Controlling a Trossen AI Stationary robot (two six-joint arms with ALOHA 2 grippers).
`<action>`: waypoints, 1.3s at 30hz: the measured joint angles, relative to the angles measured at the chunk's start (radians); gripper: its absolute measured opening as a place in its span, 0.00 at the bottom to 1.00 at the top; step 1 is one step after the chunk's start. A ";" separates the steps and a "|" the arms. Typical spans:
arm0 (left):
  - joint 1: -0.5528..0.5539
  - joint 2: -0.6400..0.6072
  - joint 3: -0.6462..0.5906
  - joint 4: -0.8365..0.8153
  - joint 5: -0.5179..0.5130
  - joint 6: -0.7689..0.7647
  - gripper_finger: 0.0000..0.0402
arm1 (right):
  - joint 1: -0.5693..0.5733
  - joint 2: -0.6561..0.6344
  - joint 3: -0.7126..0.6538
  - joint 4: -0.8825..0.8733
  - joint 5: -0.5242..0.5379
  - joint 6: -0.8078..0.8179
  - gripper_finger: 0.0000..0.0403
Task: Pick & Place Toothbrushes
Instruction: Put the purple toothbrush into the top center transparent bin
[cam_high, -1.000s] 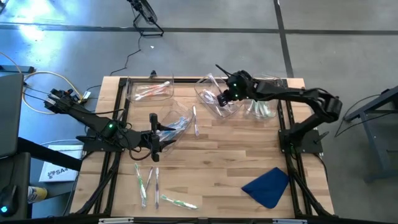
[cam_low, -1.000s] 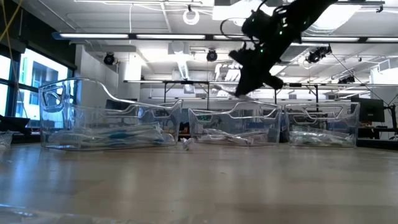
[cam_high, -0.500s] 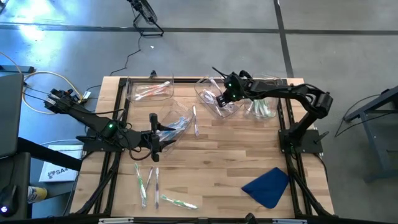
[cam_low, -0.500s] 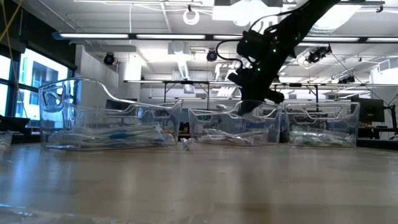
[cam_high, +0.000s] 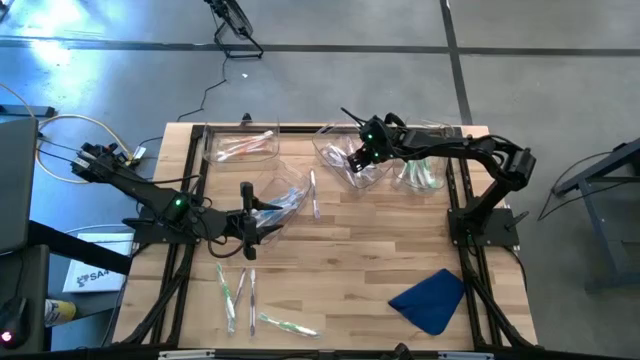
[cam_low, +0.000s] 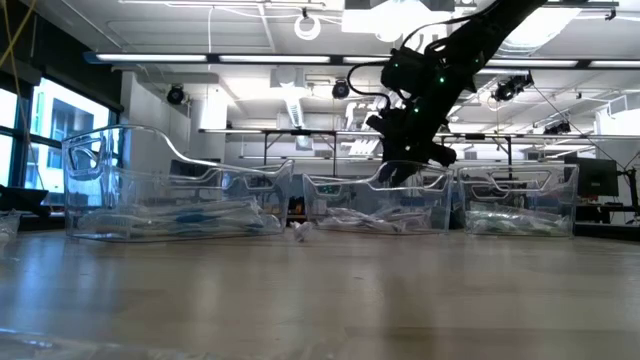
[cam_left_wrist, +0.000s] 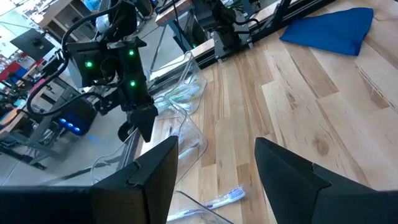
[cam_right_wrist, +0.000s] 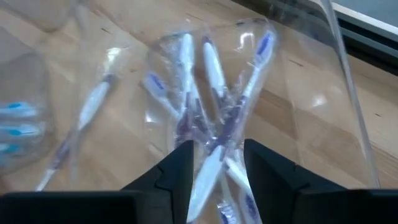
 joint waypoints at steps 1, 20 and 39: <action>0.000 0.000 0.000 0.000 0.000 0.000 0.51 | 0.000 -0.004 0.000 0.001 -0.012 0.000 0.34; 0.000 0.000 0.000 0.000 0.000 0.000 0.51 | 0.105 -0.247 0.000 0.001 -0.098 -0.037 0.09; 0.000 0.000 0.000 0.000 0.000 0.000 0.51 | 0.462 -0.304 0.000 -0.098 0.078 -0.019 0.01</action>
